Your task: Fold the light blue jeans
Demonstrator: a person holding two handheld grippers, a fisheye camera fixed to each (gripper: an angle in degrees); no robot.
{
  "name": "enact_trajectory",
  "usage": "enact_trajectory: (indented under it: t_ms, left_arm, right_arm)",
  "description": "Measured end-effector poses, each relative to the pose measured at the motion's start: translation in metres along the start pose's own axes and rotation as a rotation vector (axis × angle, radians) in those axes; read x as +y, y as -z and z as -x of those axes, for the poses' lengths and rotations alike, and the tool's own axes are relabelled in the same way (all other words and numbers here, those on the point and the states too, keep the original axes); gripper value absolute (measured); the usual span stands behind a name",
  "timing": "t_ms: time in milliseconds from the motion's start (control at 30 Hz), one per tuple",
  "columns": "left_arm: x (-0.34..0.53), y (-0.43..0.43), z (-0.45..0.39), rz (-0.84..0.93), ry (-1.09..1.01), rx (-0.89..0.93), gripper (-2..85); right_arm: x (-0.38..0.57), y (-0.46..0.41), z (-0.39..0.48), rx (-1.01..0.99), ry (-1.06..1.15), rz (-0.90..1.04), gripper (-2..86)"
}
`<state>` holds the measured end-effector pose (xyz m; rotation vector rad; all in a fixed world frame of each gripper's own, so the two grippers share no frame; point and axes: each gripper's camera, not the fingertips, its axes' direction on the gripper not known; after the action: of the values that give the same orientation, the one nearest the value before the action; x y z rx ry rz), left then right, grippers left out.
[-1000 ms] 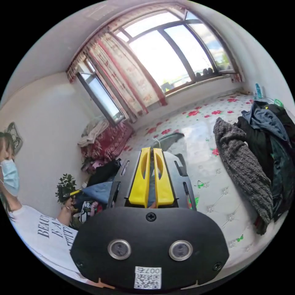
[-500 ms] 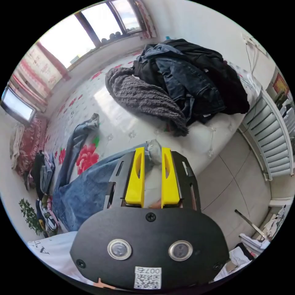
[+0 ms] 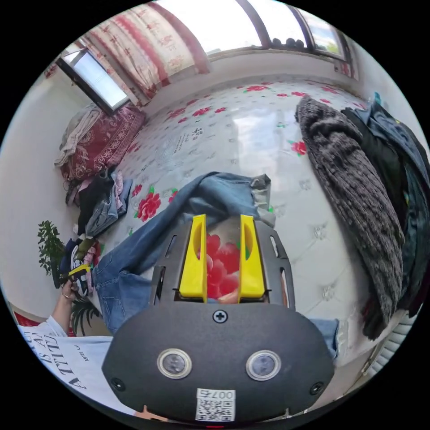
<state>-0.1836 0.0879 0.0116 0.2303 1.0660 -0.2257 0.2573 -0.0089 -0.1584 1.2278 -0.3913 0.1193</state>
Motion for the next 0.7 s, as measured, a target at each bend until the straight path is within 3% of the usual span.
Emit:
enact_trajectory:
  t_ms: [167,300,400,433,567,700]
  left_arm:
    - [-0.048,-0.069,-0.014,0.255,-0.056,-0.091,14.1]
    - [-0.055,-0.078,-0.015,0.270,-0.056,-0.047,10.2]
    - [-0.051,-0.073,-0.011,0.229,-0.049,0.002,5.4]
    - [-0.049,-0.069,-0.009,0.217,-0.032,0.007,4.6]
    - [-0.042,-0.046,-0.012,0.159,-0.020,0.022,2.3]
    - [-0.022,0.014,-0.014,-0.012,-0.020,0.115,1.3]
  right_arm:
    - [-0.092,-0.067,0.013,-0.082,-0.043,0.104,10.7]
    - [-0.150,-0.131,0.010,0.088,-0.087,0.187,11.5]
    - [-0.160,-0.186,0.002,0.201,-0.077,0.371,10.6]
    - [-0.159,-0.185,0.017,0.290,0.008,0.292,9.8]
    - [-0.150,-0.189,0.046,0.288,0.202,0.313,3.3]
    - [-0.122,-0.067,0.034,0.082,0.184,-0.147,0.9]
